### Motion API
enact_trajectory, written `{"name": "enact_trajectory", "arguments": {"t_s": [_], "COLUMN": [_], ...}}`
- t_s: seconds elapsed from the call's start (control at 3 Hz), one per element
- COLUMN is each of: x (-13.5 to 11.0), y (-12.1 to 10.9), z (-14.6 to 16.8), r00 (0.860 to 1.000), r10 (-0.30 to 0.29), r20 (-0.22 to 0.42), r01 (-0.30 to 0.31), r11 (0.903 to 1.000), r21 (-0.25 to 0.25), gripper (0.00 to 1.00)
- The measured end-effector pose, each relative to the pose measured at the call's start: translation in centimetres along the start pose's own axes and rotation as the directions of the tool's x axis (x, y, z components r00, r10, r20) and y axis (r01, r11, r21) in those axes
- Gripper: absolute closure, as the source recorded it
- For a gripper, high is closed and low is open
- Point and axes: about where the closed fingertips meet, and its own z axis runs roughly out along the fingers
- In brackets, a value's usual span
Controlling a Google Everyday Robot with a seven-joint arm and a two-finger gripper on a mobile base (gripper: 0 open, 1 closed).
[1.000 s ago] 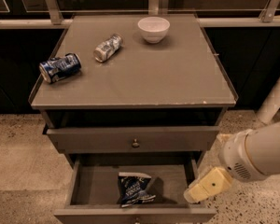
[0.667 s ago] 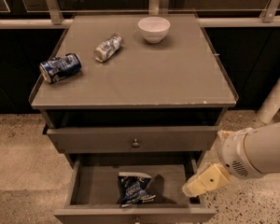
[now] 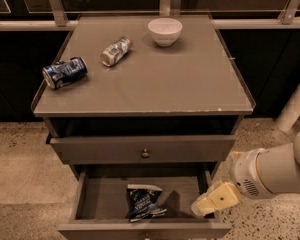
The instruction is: Pick blue chip bag from middle drawer and place on counter
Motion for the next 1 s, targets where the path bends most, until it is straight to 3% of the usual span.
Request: {"name": "enact_trajectory", "arguments": {"t_s": [0.33,0.67,1.0], "x": [2.2,2.3,3.6], "y": [1.6,1.5,1.2], "z": [7.8,7.9,9.3], "r00": [0.997,0.997,0.994], "r10": [0.070,0.072,0.108], "r20": [-0.016,-0.015,-0.031], "r01": [-0.072,-0.073,-0.111], "r11": [0.9924,0.9923,0.9876], "r21": [-0.100,-0.100,-0.111], "gripper": [0.00,0.00,0.00]}}
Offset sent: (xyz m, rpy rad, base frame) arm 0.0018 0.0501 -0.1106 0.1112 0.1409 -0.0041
